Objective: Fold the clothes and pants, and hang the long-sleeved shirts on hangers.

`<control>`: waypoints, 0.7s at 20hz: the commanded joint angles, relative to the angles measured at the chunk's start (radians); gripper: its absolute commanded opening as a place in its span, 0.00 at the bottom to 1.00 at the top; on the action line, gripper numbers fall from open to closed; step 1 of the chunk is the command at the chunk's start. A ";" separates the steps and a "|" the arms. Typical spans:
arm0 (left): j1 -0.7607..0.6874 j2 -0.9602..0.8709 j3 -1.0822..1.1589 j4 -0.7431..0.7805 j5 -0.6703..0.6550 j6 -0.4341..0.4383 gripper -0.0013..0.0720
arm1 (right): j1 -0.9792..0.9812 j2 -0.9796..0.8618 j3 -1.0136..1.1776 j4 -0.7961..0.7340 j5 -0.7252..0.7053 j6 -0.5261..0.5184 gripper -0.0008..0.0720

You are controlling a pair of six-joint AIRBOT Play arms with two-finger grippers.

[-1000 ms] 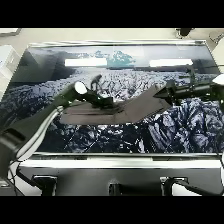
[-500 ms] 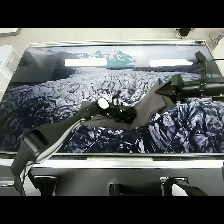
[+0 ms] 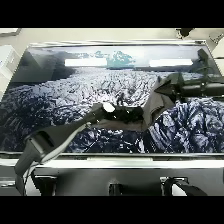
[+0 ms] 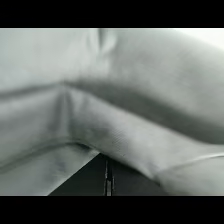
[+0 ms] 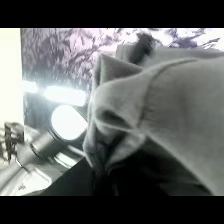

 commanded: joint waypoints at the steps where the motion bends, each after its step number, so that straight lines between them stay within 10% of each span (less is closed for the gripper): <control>1: 0.164 0.097 0.001 0.302 -0.211 0.056 0.04 | 0.105 -0.061 0.001 0.002 -0.063 0.005 0.07; 5: 0.409 0.321 0.001 0.610 -0.370 0.052 0.05 | 0.311 -0.201 0.001 0.061 -0.247 0.006 0.07; 11: 0.625 0.618 0.001 0.616 -0.410 0.053 0.05 | 0.525 -0.509 0.001 0.312 -0.453 0.013 0.08; 13: 0.626 0.674 0.001 0.617 -0.410 0.058 0.05 | 0.576 -0.598 0.001 0.460 -0.497 -0.001 0.40; 14: 0.619 0.692 0.001 0.617 -0.411 0.066 0.05 | 0.591 -0.625 0.001 0.528 -0.507 -0.028 0.74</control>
